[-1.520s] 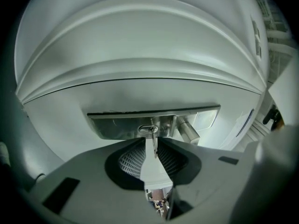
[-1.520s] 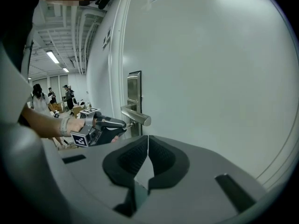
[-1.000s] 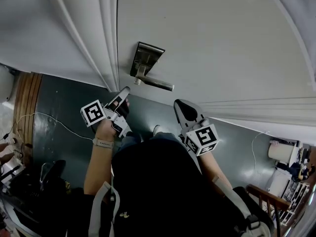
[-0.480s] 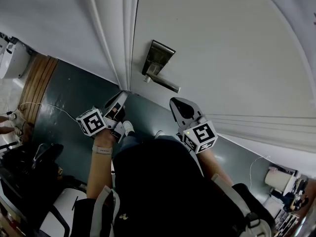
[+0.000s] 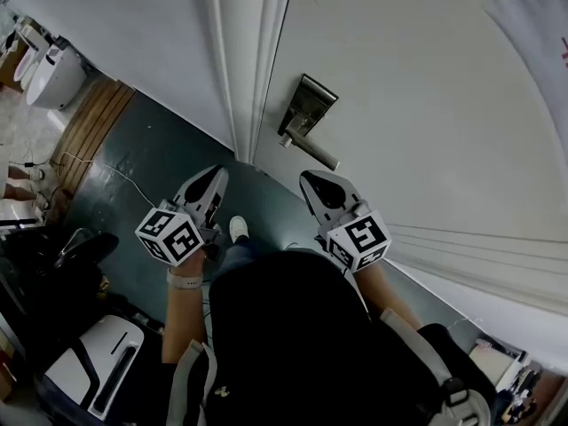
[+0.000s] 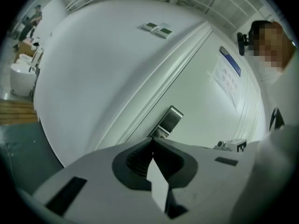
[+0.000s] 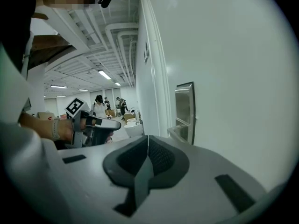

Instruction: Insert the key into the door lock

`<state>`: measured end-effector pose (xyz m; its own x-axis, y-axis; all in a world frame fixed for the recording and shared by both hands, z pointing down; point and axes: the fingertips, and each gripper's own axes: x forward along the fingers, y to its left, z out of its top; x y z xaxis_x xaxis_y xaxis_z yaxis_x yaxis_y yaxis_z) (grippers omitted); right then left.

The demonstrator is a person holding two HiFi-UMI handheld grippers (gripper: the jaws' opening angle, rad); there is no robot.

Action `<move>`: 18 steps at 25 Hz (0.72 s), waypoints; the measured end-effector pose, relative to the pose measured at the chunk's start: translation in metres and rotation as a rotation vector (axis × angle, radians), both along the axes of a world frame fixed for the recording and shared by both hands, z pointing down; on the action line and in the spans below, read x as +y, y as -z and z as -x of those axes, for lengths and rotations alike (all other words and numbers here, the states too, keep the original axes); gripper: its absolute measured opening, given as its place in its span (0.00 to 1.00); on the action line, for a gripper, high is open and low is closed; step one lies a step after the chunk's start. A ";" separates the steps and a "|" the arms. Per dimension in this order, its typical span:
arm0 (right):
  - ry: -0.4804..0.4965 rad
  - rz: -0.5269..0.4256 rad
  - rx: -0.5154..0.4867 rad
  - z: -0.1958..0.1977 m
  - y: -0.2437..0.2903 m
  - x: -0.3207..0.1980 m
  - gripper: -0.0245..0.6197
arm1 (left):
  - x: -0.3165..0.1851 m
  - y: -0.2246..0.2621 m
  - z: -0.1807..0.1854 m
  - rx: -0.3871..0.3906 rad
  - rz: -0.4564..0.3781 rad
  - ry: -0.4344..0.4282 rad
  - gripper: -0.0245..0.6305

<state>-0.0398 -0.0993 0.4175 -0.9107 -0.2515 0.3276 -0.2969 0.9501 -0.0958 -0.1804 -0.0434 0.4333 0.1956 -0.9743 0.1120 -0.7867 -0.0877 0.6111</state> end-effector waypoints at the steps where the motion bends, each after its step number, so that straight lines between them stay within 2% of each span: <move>1: 0.015 -0.001 -0.005 0.003 0.002 0.002 0.06 | 0.005 0.005 0.001 -0.032 -0.004 0.014 0.05; 4: 0.060 -0.008 -0.019 0.013 0.008 0.010 0.06 | 0.020 0.019 0.006 -0.111 -0.017 0.064 0.05; 14: 0.192 -0.065 -0.070 0.041 0.042 0.035 0.06 | 0.064 0.051 0.015 -0.442 0.031 0.225 0.05; 18: 0.228 -0.085 -0.088 0.047 0.052 0.040 0.06 | 0.076 0.063 0.018 -0.464 0.010 0.282 0.05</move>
<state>-0.0868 -0.0590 0.3657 -0.9711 -0.0594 0.2313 -0.0678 0.9973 -0.0289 -0.1987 0.0326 0.3707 -0.1454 -0.9803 0.1335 -0.9664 0.1696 0.1933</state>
